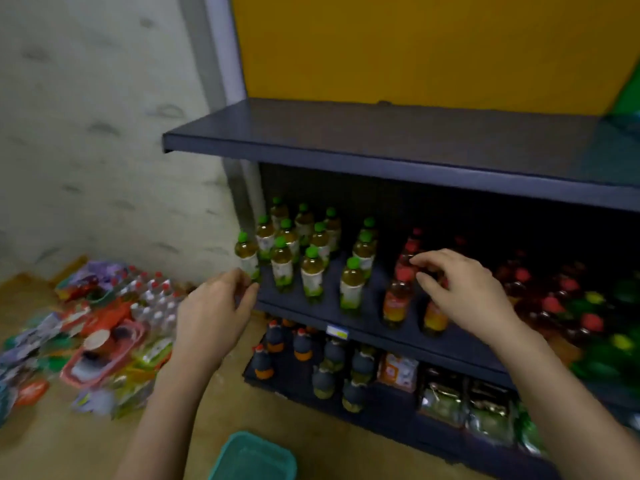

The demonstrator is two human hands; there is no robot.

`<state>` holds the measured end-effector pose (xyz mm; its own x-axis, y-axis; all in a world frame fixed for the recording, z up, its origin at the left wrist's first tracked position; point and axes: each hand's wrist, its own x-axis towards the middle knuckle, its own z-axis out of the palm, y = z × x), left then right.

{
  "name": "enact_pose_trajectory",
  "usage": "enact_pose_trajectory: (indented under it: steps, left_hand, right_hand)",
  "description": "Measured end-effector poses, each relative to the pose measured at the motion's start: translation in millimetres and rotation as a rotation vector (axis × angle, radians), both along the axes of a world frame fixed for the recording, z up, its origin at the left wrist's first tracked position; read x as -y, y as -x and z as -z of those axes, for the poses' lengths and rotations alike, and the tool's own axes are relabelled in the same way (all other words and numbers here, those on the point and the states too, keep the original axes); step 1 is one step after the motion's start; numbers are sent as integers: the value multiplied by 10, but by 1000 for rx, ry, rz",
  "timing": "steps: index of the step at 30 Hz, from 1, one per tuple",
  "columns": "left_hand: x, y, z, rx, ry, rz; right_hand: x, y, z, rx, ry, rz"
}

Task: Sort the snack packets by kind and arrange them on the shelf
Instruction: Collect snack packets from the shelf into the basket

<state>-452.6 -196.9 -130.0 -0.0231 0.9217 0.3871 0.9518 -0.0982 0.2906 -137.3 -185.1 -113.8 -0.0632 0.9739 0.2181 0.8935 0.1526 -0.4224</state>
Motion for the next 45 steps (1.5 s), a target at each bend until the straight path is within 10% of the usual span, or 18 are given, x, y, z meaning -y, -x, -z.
enact_pose_trajectory:
  steps: [12,22,39,45]
  left_hand:
    - [180,-2672,-251,-51,-89,474]
    - [696,-4361,-351,-12,-137,527]
    - [-325,-5543,-945,9,-313,424]
    - [-1001,-6055,-1182,39,-243,453]
  right_hand:
    - [1938,-2444,-262,61,-72,615]
    - [2743,-3992,-333,136,-24,692]
    - [1013,-5280,-962,11,-200,488]
    - [-15,-5408,-1160,227,10,529]
